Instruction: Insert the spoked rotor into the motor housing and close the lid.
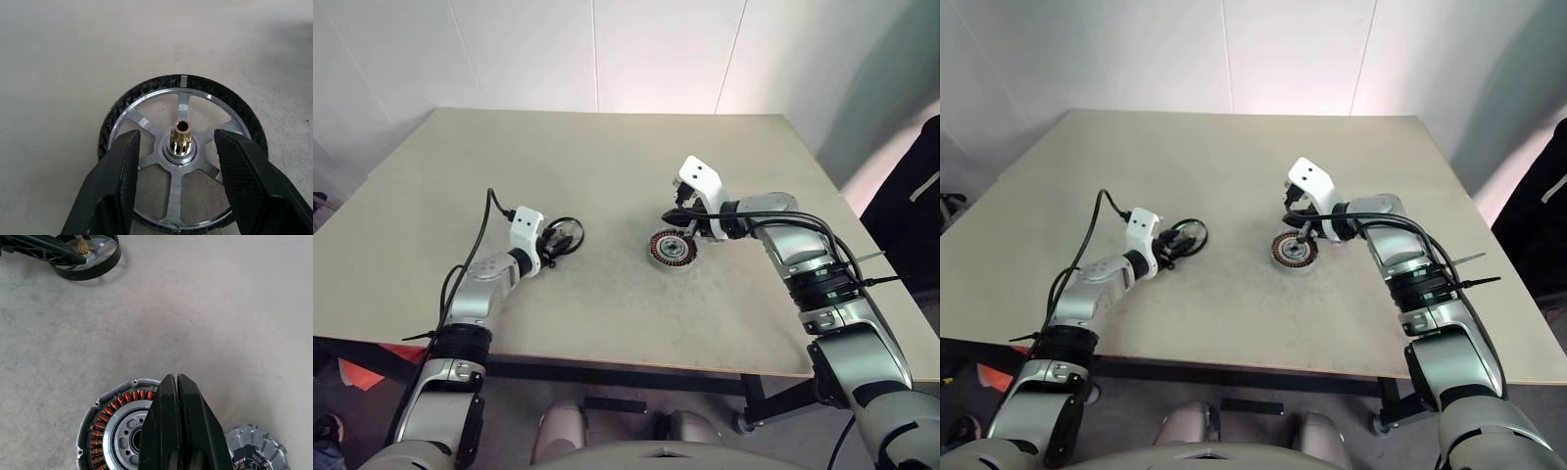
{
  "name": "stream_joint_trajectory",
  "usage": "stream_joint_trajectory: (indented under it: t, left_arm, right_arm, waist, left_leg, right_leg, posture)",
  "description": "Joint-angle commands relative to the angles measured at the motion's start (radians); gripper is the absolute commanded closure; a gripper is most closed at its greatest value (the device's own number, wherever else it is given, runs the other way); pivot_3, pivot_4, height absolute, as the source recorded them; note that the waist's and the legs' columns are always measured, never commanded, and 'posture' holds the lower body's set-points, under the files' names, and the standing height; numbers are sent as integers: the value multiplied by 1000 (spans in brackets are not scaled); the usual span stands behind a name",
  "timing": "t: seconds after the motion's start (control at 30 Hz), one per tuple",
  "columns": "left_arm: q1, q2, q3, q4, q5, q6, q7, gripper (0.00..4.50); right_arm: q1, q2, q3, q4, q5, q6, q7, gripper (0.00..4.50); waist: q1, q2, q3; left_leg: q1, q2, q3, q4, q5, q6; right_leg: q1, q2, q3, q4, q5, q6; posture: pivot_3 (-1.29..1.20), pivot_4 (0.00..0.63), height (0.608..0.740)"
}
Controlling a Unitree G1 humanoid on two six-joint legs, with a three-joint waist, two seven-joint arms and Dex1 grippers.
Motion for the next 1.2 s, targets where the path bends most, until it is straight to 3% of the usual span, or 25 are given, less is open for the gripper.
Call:
stream_joint_trajectory:
  t: [0.03,0.6,0.7,0.83,1.2]
  left_arm:
    - [-28,-4,2,2,4,-24,-1,1960]
    - [-83,-43,2,74,4,-38,-9,1960]
    - [-81,-45,6,77,3,-46,-8,2551]
    - [-85,-43,4,87,5,-38,-10,3905]
    - [-99,-72,75,55,-82,39,-6,3905]
  right_arm:
    - [-17,-6,-29,-20,15,-5,-8,4500]
    - [-8,-6,-33,-16,17,-10,-18,4500]
    - [-8,-8,-36,-15,19,-8,-23,4500]
    - [-4,-4,-40,-19,20,-5,-30,4500]
    - [24,27,-81,-43,45,-11,-80,4500]
  waist:
    - [0,0,0]
    - [0,0,0]
    - [1,0,0]
    - [0,0,0]
    - [3,0,0]
  left_leg:
    - [0,0,0,0,0,0]
    - [0,0,0,0,0,0]
    - [0,0,0,0,0,0]
    - [0,0,0,0,0,0]
    - [0,0,0,0,0,0]
  right_leg:
    - [0,0,0,0,0,0]
    - [0,0,0,0,0,0]
    - [0,0,0,0,0,0]
    - [0,0,0,0,0,0]
    - [0,0,0,0,0,0]
  posture:
    - [0,0,740]
    - [0,0,740]
    - [0,0,740]
    - [0,0,740]
    - [0,0,740]
